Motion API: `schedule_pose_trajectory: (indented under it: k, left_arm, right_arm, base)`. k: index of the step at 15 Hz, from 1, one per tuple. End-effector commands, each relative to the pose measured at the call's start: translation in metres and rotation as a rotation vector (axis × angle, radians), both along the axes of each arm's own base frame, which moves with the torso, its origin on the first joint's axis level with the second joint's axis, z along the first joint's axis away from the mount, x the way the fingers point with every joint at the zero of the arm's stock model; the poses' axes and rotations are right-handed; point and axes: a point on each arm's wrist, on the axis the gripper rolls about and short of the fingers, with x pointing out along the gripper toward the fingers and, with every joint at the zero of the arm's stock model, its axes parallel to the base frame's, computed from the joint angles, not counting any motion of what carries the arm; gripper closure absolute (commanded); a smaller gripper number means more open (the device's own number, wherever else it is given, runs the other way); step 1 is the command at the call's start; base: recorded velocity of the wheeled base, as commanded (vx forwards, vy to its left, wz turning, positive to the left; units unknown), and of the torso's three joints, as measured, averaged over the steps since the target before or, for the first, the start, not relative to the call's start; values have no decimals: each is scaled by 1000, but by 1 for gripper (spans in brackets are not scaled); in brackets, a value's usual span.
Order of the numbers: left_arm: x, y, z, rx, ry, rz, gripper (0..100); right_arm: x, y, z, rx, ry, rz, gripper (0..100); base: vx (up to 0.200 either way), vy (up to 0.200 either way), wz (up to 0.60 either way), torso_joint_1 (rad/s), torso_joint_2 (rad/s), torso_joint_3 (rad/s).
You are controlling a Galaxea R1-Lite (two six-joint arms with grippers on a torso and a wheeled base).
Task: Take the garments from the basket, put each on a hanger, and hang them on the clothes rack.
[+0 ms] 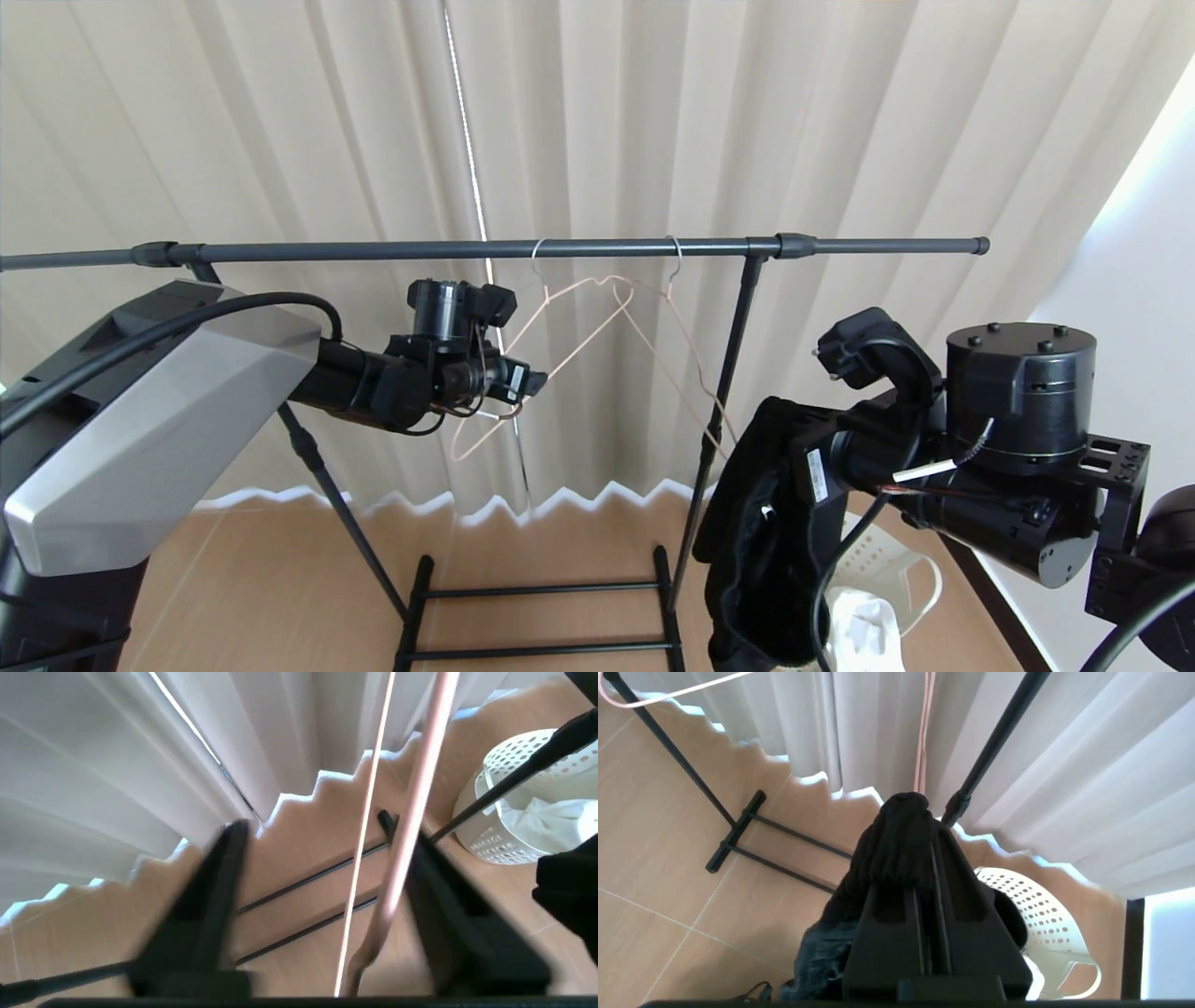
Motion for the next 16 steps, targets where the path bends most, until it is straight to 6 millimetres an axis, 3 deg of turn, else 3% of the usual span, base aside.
schedule_pose_trajectory:
  k: [1,8,16]
  left_arm:
    - [0,0,-2,0,3,1,100]
    - [-6,0,9,-15,-44,6,100]
    - [-34,7,37,-23,-72,1,100]
  right_arm:
    - [0,0,-1,-2,3,1,100]
    - [0,0,-2,-4,5,1,100]
    - [-1,0,0,0,0,1,100]
  base:
    - [0,0,0,0,0,0]
    - [0,0,0,0,0,0]
    - [0,0,0,0,0,0]
